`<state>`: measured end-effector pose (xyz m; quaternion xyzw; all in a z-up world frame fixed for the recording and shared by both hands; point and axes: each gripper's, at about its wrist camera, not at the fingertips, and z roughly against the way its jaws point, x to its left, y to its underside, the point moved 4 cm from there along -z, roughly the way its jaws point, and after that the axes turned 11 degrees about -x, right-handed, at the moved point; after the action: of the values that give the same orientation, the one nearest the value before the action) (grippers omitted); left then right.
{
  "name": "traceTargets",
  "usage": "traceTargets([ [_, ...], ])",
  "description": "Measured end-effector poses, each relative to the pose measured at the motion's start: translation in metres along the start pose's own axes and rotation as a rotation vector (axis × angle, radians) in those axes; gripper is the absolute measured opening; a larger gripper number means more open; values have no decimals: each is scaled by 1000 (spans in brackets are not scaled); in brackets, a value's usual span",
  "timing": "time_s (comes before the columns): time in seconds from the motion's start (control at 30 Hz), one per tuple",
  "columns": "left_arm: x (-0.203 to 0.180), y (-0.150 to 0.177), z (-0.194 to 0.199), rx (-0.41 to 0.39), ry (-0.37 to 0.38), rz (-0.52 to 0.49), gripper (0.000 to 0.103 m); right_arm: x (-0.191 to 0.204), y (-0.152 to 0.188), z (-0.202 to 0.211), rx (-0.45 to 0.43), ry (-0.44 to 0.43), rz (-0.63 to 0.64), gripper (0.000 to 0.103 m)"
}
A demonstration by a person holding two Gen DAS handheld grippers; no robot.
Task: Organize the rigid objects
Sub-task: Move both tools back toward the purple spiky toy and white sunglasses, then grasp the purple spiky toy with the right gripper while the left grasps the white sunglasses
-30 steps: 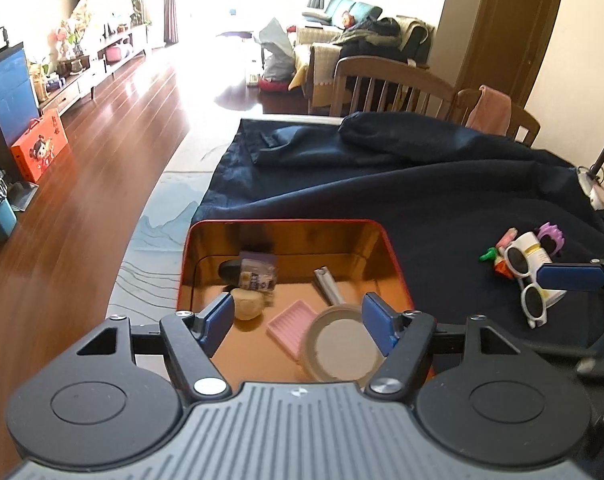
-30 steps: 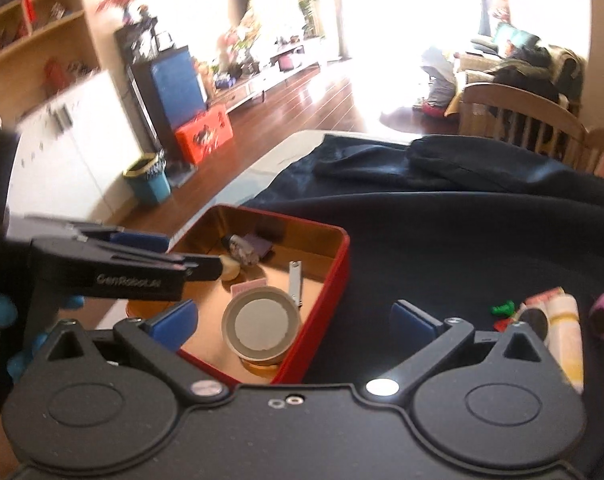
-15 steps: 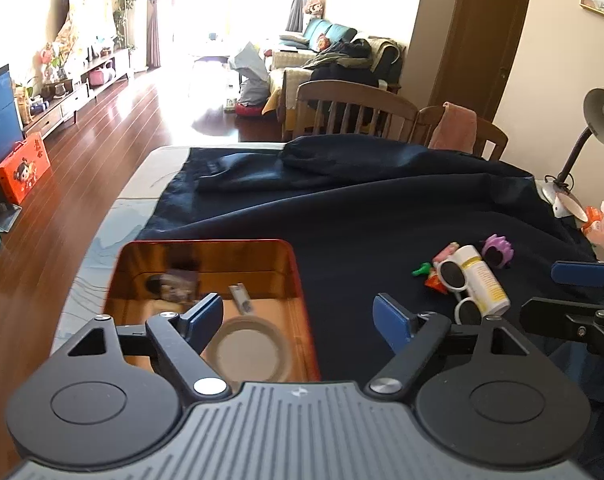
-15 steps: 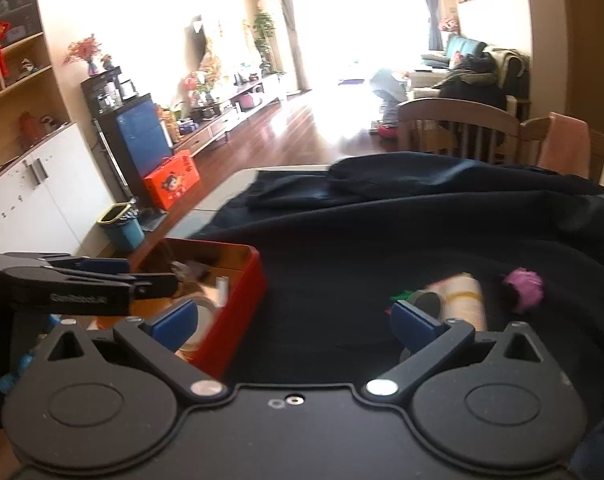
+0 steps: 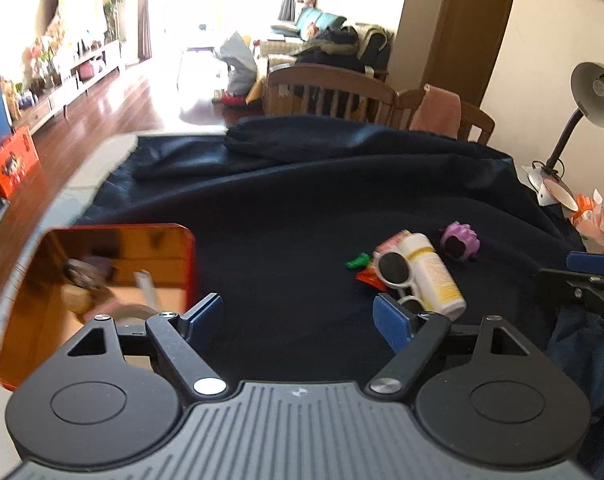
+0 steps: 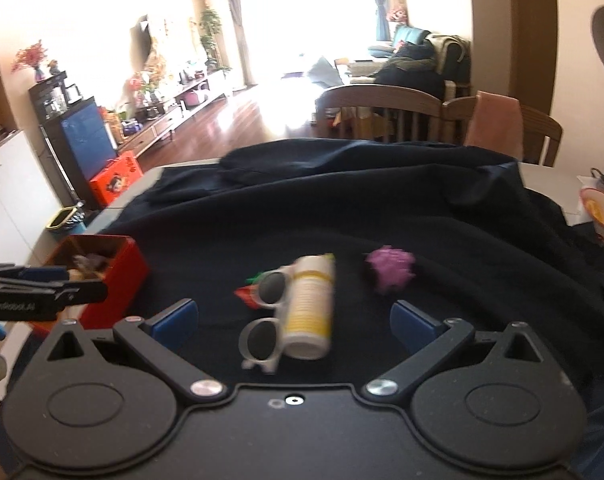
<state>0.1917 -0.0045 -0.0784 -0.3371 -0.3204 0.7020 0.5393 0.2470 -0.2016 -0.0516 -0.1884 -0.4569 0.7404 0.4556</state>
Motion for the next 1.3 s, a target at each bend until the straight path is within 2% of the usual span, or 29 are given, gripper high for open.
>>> traceTargets([
  [0.2, -36, 11, -26, 32, 8, -30, 82, -51, -1, -18, 25, 37, -11, 103],
  [0.4, -64, 29, -51, 104, 1, -39, 82, -70, -1, -34, 49, 45, -11, 102],
  [0.57, -80, 39, -71, 138, -9, -46, 82, -86, -5, -65, 78, 53, -27, 102],
  [0.87, -100, 56, -98, 178, 12, -67, 82, -90, 0, -110, 146, 37, 1, 97],
  [1.03, -99, 63, -112, 212, -16, -76, 82, -92, 3, -122, 173, 26, 8, 93],
  [1.3, -108, 65, -122, 210, -6, -127, 82, -94, 4, -137, 194, 17, -7, 86],
])
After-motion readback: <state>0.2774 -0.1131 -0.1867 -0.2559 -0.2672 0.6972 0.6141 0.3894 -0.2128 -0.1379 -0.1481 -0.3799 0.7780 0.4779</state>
